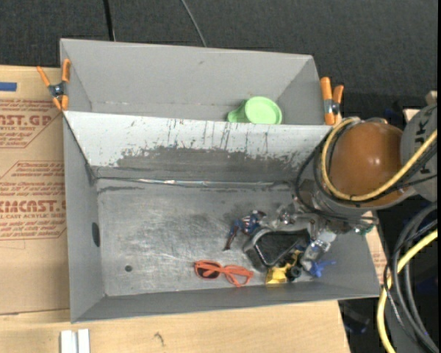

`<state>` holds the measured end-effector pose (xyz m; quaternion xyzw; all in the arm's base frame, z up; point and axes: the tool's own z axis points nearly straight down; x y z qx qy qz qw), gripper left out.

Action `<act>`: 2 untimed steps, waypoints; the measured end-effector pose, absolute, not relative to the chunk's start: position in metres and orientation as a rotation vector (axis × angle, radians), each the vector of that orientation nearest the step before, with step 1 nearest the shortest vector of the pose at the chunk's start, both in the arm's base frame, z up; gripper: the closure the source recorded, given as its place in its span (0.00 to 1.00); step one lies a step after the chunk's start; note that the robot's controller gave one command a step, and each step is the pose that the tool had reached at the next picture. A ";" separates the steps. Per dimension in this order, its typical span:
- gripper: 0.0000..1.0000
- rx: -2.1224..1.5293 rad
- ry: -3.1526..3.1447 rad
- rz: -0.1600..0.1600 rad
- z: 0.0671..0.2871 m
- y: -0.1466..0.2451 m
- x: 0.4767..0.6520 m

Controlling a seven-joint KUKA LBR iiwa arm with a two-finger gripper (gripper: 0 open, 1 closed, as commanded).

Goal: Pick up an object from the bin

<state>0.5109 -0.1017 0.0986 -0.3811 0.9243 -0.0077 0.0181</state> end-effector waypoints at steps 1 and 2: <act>1.00 -1.184 2.871 -0.024 0.099 -0.102 0.511; 1.00 -1.184 2.871 -0.024 0.099 -0.102 0.511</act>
Offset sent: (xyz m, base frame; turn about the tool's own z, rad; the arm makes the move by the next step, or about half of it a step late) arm 0.0129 0.0435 0.0377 -0.1651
